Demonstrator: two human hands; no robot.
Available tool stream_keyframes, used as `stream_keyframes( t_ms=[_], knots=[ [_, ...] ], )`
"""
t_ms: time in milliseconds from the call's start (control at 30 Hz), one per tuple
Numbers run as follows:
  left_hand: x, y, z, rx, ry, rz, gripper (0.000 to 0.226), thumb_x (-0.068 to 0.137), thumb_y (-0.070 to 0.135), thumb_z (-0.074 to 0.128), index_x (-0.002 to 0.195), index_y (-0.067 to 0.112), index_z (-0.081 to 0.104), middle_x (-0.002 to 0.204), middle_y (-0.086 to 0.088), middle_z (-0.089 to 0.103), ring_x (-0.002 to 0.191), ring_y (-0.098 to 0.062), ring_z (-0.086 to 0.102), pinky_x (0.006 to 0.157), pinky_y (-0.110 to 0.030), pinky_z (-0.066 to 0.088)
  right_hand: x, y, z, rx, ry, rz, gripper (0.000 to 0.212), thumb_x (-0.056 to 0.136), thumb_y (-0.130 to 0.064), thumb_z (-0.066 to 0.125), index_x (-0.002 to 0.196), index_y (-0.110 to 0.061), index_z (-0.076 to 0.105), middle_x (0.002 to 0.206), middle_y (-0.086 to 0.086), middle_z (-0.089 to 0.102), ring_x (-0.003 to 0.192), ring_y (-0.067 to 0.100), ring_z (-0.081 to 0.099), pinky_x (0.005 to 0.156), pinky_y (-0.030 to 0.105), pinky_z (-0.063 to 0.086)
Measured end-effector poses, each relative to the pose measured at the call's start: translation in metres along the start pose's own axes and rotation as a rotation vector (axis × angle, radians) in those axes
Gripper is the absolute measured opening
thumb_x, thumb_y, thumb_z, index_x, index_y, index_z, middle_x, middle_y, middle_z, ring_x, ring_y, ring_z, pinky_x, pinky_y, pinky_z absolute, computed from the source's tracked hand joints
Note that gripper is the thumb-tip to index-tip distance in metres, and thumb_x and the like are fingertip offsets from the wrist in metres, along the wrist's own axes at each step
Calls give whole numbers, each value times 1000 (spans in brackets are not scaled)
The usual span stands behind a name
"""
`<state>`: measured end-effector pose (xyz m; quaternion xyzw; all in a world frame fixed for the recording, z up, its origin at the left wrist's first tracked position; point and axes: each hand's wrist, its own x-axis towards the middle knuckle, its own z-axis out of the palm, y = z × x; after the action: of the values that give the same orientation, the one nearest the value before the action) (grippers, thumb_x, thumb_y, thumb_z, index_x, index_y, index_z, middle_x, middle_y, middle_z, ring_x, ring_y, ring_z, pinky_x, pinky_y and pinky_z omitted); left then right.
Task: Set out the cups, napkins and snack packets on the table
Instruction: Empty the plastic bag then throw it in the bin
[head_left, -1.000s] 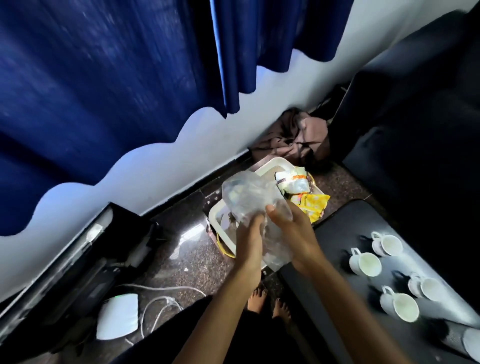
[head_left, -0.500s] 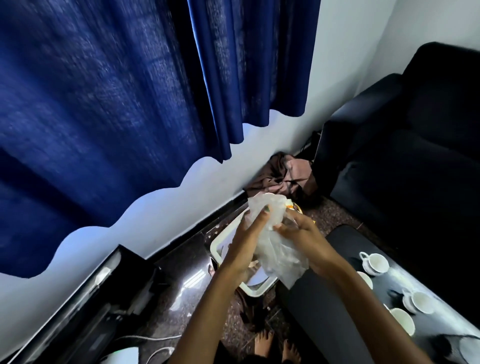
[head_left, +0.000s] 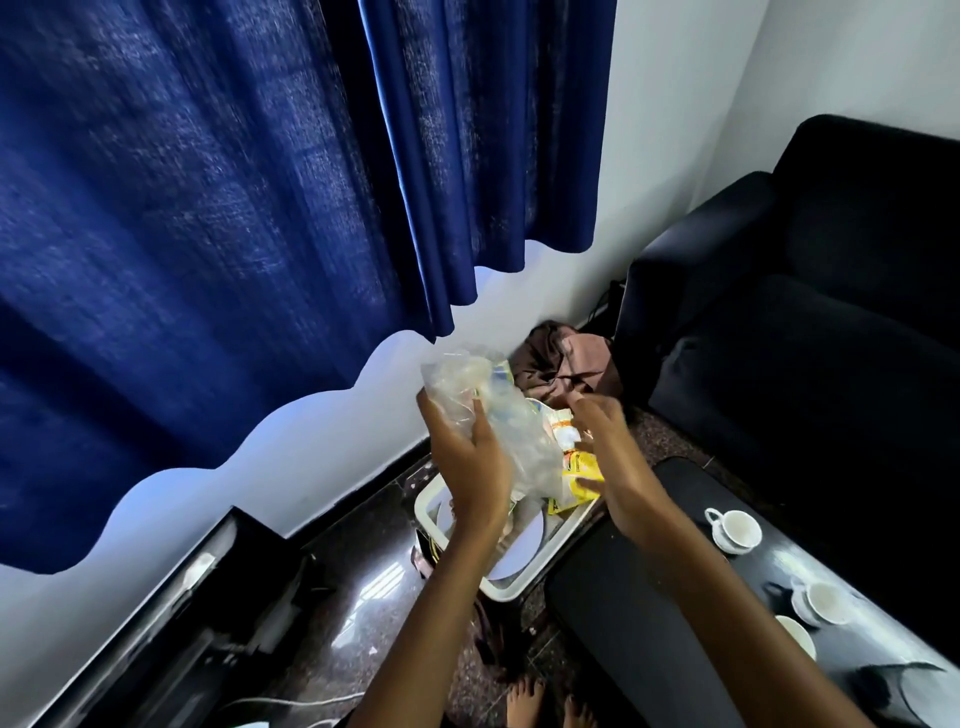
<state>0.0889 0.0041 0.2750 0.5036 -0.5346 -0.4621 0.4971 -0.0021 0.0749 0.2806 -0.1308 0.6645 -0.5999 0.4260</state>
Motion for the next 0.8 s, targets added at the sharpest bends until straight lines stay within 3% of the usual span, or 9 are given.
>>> stream_keyframes(
  t_ms=[100, 167, 267, 400, 500, 533, 600, 667, 800],
  knots=[
    [-14, 6, 8, 48, 48, 125, 51, 92, 7, 52, 140, 5, 34, 137, -19, 51, 122, -32, 54, 97, -31, 45, -7, 7, 5, 162, -403, 295, 62, 81, -76, 34, 119, -35, 60, 122, 1, 65, 110, 28, 63, 81, 49, 55],
    [-28, 5, 11, 26, -4, 144, 52, 88, 20, 52, 137, 12, 40, 130, -14, 57, 114, -28, 60, 92, -36, 51, -7, 5, 8, 399, -522, 306, 74, 79, -78, 34, 122, -25, 63, 123, 6, 66, 112, 27, 63, 89, 45, 53],
    [-35, -2, 9, -1, -159, -3, 51, 83, 38, 52, 130, 21, 53, 119, -4, 64, 107, -22, 62, 93, -40, 52, -7, -11, 6, 583, -442, 246, 71, 80, -66, 51, 121, -10, 64, 122, 13, 66, 110, 28, 64, 96, 40, 50],
    [-35, -6, 2, 178, -236, -90, 48, 76, 49, 48, 110, 19, 66, 105, -1, 54, 110, -28, 50, 97, -35, 37, -7, -8, 10, 503, -229, 57, 36, 86, -34, 64, 117, -15, 57, 106, 12, 64, 82, 23, 67, 68, 33, 58],
    [-37, -6, -4, 231, -311, -135, 37, 74, 52, 50, 100, 27, 58, 99, 9, 49, 111, -24, 50, 95, -34, 38, -8, -6, 20, 444, -26, -78, 24, 85, -13, 66, 108, -9, 57, 94, 13, 65, 77, 24, 65, 67, 36, 56],
    [-37, -5, -7, 137, -342, -195, 39, 75, 51, 55, 104, 25, 55, 106, 6, 53, 111, -22, 53, 94, -36, 45, -8, -8, 21, 391, 36, -129, 18, 84, -11, 67, 100, -9, 58, 87, 10, 66, 74, 22, 64, 68, 36, 55],
    [-38, 0, -12, -140, -333, -381, 43, 84, 41, 63, 119, 21, 48, 117, 0, 56, 102, -13, 58, 68, -19, 55, -5, -12, 20, 292, 117, -238, 12, 82, -9, 70, 82, -15, 59, 71, 0, 66, 64, 13, 64, 64, 30, 54],
    [-36, 7, -17, -318, -251, -461, 36, 88, 36, 60, 119, 28, 44, 116, 4, 57, 96, -9, 59, 46, -11, 48, -2, -16, 15, 232, 170, -331, 19, 81, -11, 71, 71, -21, 58, 59, -9, 65, 56, 6, 61, 57, 23, 53],
    [-26, 21, -15, -259, -421, -273, 16, 93, 41, 53, 108, 38, 56, 116, 10, 61, 91, 4, 64, 58, -10, 50, -5, -11, 20, 175, 137, -337, 14, 83, -23, 70, 77, -14, 62, 68, 3, 66, 64, 18, 62, 62, 29, 51]
  ],
)
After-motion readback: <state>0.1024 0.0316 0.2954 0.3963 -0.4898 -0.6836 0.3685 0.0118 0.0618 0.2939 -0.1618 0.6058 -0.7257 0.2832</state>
